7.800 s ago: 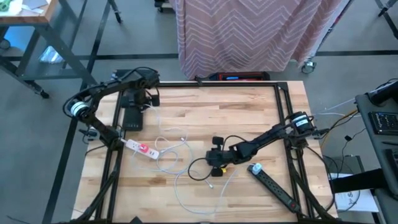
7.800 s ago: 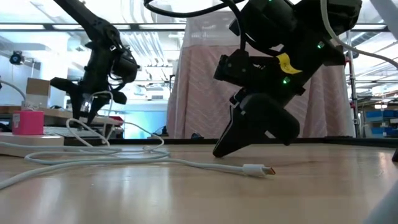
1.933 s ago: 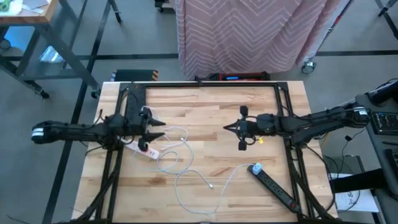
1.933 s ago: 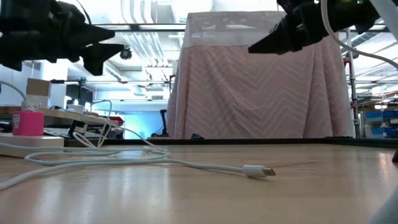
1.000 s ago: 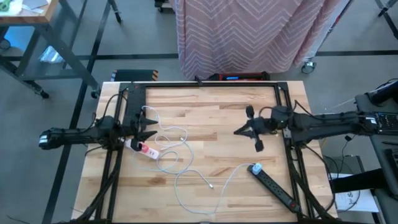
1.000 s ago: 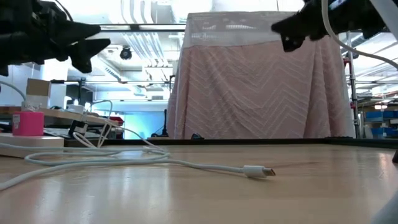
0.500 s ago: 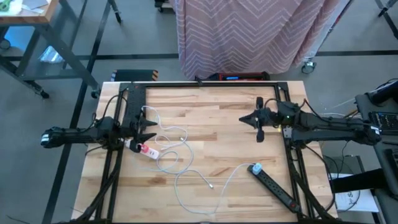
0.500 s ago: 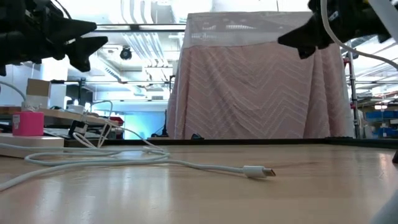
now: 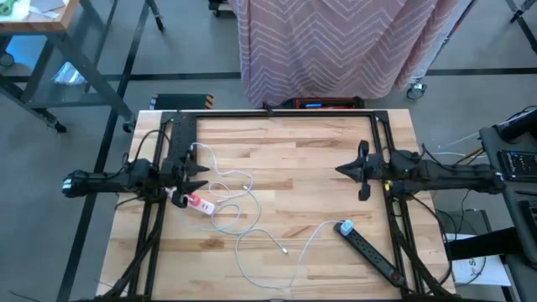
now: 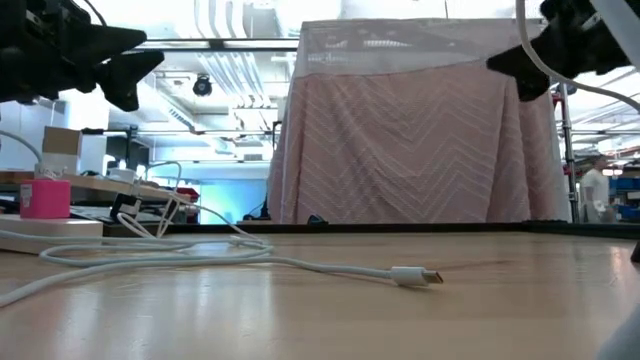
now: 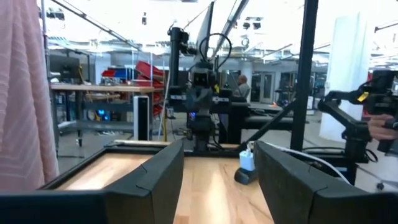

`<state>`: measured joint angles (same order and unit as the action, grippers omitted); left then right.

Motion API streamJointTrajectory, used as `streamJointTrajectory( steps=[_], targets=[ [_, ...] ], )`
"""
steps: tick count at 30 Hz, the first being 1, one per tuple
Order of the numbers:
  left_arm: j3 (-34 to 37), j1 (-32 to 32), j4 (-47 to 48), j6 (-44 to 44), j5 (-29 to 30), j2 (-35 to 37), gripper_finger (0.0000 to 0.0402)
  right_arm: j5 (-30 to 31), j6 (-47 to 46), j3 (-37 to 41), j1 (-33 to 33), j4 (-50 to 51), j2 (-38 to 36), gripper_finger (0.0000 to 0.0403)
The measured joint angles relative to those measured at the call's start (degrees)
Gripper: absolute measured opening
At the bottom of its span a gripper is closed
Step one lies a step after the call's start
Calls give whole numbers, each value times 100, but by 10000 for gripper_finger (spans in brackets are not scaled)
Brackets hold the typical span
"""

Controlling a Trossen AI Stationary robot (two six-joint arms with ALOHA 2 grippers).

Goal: Insert USB
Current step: Return to Home Position

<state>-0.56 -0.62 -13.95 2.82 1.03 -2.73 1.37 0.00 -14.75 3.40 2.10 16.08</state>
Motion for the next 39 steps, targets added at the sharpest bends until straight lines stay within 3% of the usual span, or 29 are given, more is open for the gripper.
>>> streamJointTrajectory(
  steps=[6, 13, 20, 23, 35, 39],
  targets=[
    [1, -7, 3, 83, -1, 25, 183, -460, -31, -51, -2, 100, -413, 0],
    [2, -336, 16, 60, 7, 38, 195, -418, -45, 57, -15, 97, -821, 0],
    [2, -691, 301, -1, 788, 36, 205, -420, -186, 538, -15, 106, -1370, 0],
    [2, -757, 298, -33, 851, 38, 208, -457, -354, 666, -15, 68, -1608, 0],
    [4, -951, 369, -176, 921, 252, 210, -293, -312, 1137, -409, -28, -1607, 0],
    [4, -1062, 456, -210, 1050, 239, 203, -134, -196, 1410, -502, -488, -1598, 0]
  ],
)
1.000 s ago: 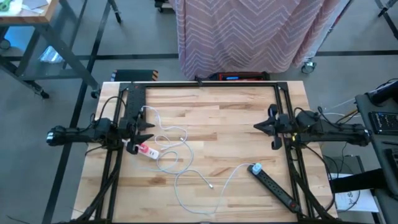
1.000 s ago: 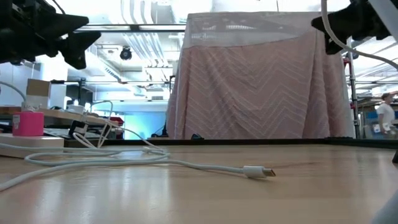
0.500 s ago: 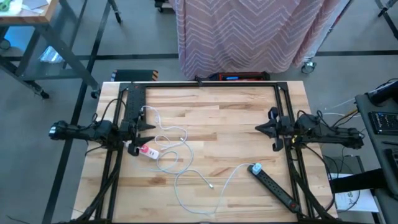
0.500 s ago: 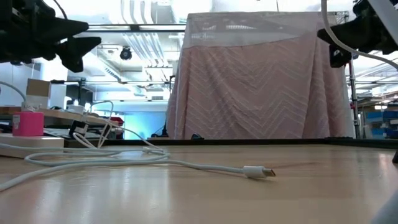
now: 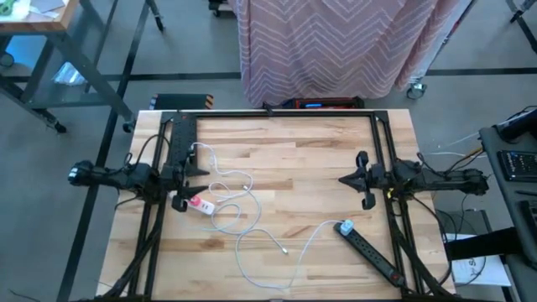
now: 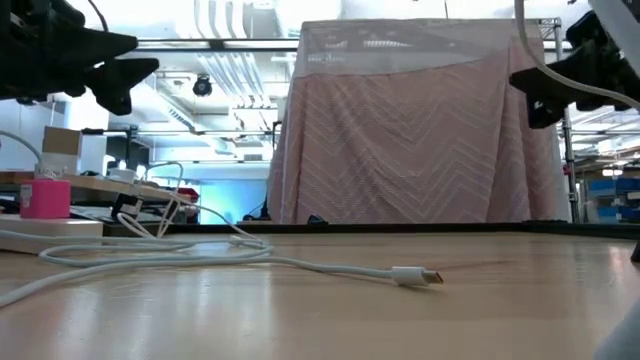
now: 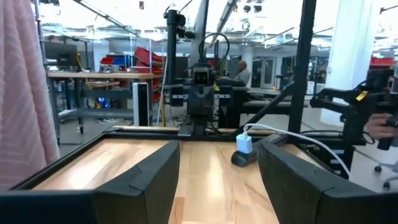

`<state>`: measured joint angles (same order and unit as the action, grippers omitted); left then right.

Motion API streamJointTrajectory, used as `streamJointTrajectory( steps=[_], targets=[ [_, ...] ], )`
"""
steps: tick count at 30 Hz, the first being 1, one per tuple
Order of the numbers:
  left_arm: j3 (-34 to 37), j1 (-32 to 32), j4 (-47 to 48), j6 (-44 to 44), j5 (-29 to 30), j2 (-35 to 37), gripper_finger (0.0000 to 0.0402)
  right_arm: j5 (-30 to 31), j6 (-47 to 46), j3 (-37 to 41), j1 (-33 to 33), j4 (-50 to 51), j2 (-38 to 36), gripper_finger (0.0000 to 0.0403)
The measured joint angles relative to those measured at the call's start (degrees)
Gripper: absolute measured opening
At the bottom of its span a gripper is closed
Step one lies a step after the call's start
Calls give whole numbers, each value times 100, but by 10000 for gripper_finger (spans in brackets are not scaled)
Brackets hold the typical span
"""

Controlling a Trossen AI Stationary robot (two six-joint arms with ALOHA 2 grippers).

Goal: Insert USB
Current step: Return to Home Position

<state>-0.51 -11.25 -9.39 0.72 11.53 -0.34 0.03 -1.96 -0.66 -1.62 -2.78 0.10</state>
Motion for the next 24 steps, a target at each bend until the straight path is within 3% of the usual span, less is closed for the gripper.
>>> streamJointTrajectory(
  steps=[12, 18, 24],
  targets=[
    [0, -11, -204, 33, 257, -107, 185, 84, 252, -1, -1, 135, 4, 0],
    [0, -11, -208, 170, 228, -154, 183, 1256, 242, 1, 2, 1, 4, 0],
    [0, -13, -175, -276, -445, -276, 191, 1393, 197, 1, 2, -12, 4, 0]
  ],
)
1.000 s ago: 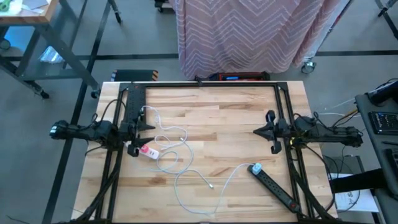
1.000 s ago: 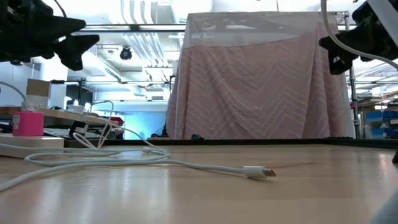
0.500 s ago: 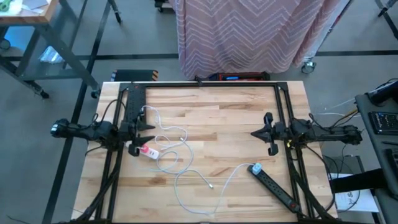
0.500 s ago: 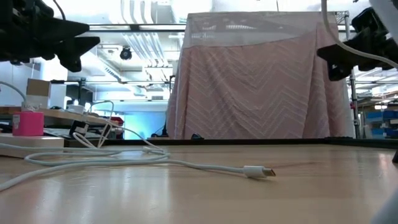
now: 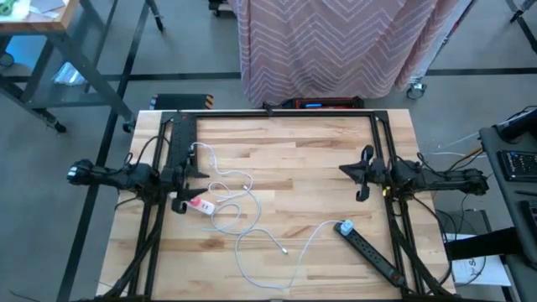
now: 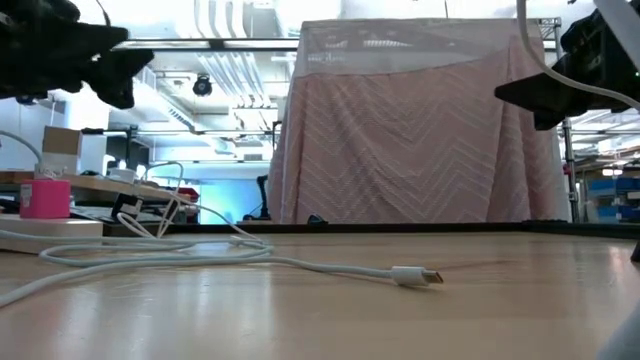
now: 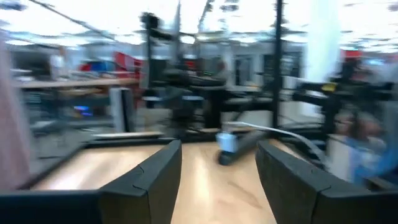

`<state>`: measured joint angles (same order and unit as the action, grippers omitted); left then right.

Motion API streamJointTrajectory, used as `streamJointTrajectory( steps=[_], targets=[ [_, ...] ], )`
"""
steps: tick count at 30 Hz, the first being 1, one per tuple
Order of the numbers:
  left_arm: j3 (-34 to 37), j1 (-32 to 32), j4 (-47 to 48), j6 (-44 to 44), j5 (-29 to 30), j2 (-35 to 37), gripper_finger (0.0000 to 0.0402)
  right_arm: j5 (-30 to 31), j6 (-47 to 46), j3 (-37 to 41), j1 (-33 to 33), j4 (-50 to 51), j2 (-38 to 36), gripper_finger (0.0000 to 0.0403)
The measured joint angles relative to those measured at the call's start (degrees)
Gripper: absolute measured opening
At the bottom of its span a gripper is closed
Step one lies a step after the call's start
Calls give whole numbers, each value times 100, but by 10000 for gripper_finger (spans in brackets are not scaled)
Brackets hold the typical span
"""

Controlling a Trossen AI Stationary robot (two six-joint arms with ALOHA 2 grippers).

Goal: Insert USB
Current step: Return to Home Position

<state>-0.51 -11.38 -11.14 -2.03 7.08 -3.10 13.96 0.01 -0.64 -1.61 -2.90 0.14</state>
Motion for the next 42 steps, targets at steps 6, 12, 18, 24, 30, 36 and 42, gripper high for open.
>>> streamJointTrajectory(
  steps=[6, 12, 18, 24, 30, 36, 42],
  targets=[
    [0, 0, 63, 626, -813, -198, 201, 0, 0, 0, 0, 5, 0, 0],
    [0, 0, 64, 727, -812, -407, 208, 0, 0, 0, 0, 8, 0, 0],
    [0, 0, 63, 727, -812, -623, 214, 0, 0, 0, 0, 13, 0, 0],
    [0, 0, 63, 727, -812, -840, 215, -2, 0, 0, 0, 17, 0, 0],
    [0, 0, 63, 727, -812, -1037, 207, -2, 0, 2, 0, 18, 0, 0],
    [0, 0, 61, 727, -812, -1208, 197, -1, 0, 2, 0, 20, 0, 0],
    [1, 0, 63, 727, -813, -1357, 189, -1, 0, 2, 0, 20, 0, 0]
  ],
)
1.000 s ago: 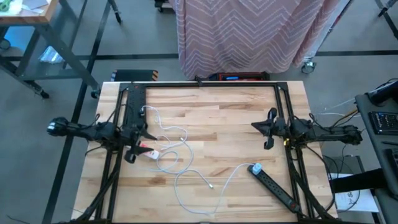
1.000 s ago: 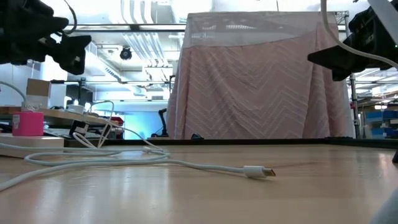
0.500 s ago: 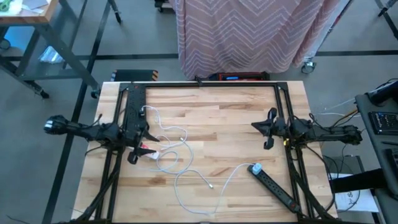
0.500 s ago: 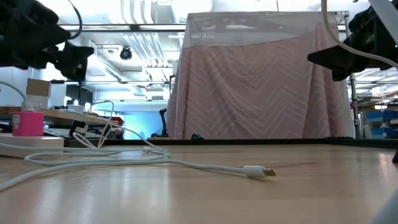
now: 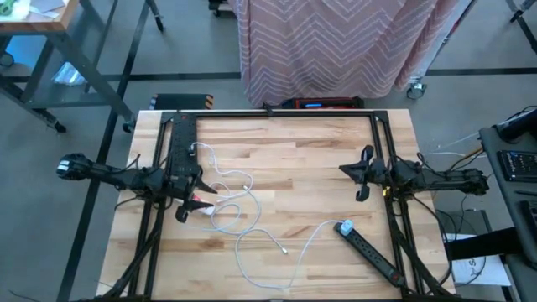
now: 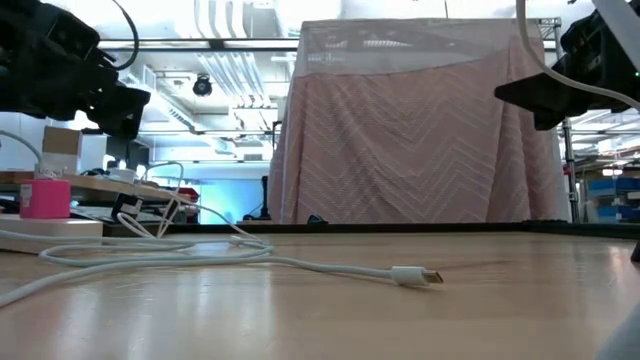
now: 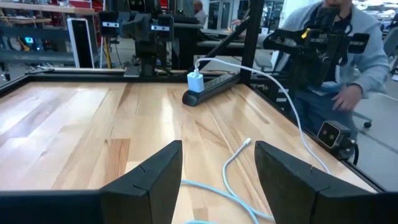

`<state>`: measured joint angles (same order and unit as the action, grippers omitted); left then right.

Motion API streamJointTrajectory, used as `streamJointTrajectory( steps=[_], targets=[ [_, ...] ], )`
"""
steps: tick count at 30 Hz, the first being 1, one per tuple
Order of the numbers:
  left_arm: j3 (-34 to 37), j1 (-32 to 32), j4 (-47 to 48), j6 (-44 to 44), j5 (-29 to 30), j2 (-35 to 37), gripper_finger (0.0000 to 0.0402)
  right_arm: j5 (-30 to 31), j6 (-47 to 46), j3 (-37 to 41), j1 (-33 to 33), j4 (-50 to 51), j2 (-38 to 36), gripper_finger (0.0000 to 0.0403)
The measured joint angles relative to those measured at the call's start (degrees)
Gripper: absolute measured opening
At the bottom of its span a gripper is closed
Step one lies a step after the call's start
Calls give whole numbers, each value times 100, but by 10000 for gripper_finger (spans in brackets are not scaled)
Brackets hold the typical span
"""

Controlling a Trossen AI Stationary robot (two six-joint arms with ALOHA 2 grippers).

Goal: Insert USB
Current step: Return to Home Position

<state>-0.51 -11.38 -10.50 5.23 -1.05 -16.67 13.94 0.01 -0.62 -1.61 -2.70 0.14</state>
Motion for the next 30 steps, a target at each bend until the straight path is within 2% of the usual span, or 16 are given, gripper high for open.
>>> streamJointTrajectory(
  steps=[8, 30],
  targets=[
    [-1, 0, -1, 0, 0, -169, 185, 0, 1, 0, 0, 2, 0, 0],
    [-1, 0, -2, 0, -1, -430, 221, 0, 1, 2, 0, 2, 0, 0]
  ],
)
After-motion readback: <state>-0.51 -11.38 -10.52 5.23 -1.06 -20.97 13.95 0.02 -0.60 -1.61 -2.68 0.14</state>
